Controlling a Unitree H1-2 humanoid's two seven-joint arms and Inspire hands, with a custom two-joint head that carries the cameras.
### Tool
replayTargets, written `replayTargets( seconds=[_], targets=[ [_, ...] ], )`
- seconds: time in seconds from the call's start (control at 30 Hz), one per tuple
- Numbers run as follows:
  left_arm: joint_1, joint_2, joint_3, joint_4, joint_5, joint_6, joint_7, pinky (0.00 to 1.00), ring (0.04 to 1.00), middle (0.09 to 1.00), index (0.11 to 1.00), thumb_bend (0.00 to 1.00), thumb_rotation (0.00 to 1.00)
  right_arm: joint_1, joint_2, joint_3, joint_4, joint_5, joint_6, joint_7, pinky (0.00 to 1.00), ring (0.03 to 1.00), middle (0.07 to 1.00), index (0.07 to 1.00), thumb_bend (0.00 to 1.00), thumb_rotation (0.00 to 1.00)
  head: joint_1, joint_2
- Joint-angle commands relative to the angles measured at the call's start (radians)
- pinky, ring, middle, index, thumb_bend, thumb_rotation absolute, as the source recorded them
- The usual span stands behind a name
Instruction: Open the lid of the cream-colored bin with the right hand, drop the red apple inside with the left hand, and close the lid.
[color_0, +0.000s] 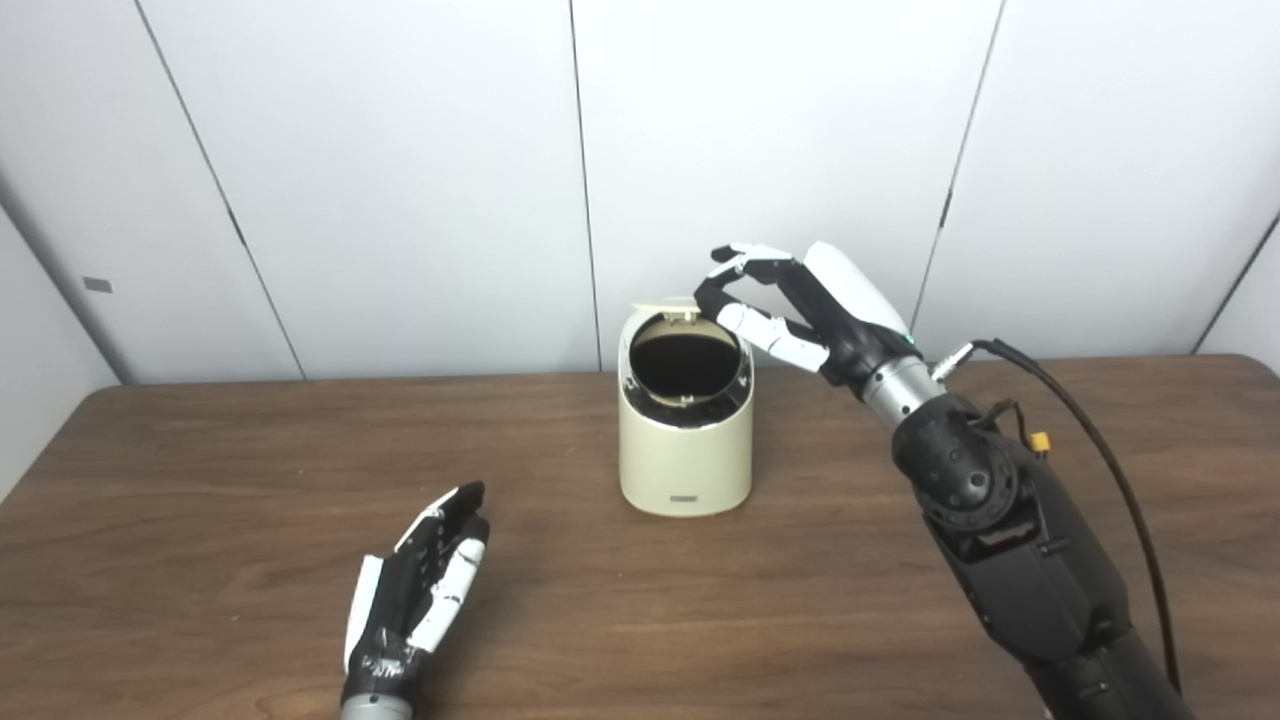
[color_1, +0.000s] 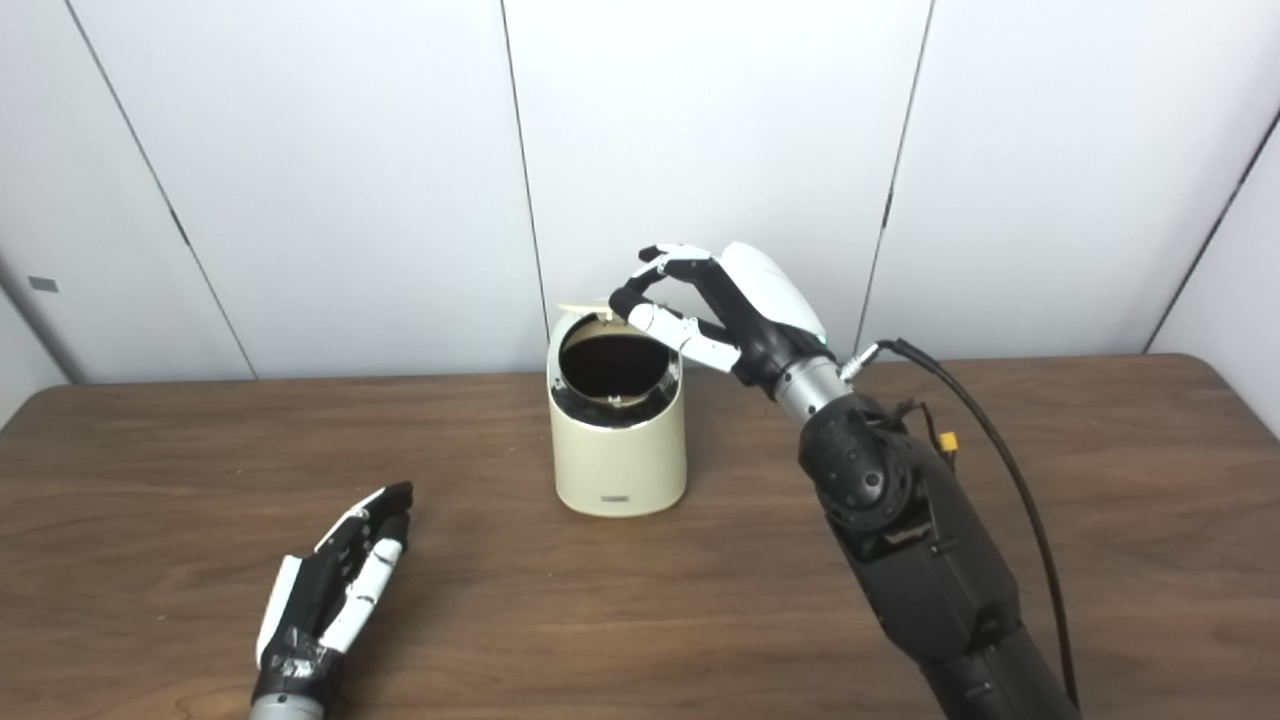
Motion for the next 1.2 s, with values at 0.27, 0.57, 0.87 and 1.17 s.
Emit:
replayTargets(
  seconds=[0.27,0.57,0.87,1.17],
  targets=[
    [0.001,0.004,-0.005,-0.03,0.015,0.015,0.005,0.87,0.877,0.859,0.846,0.44,0.6,-0.014,-0.057,0.083,-0.086,-0.17,-0.038,0.044,0.93,0.996,0.913,0.677,0.51,0.99,-0.011,0.005],
    [0.007,-0.003,-0.002,-0.042,0.004,0.023,0.004,0.89,0.907,0.881,0.826,0.4,0.53,0.032,-0.047,0.12,-0.088,-0.214,-0.062,0.055,1.0,1.0,0.92,0.685,0.53,0.92,0.001,0.003],
    [0.014,-0.001,-0.007,-0.041,0.017,0.003,0.006,0.86,0.883,0.871,0.817,0.4,0.52,0.065,-0.046,0.128,-0.094,-0.254,-0.097,0.048,1.0,1.0,0.928,0.68,0.5,0.95,0.005,0.011],
    [0.014,-0.004,-0.003,-0.05,0.007,0.015,0.002,0.82,0.859,0.859,0.834,0.38,0.49,0.083,-0.058,0.132,-0.104,-0.308,-0.107,0.056,0.98,1.0,0.925,0.681,0.51,0.98,0.007,0.02]
  ],
)
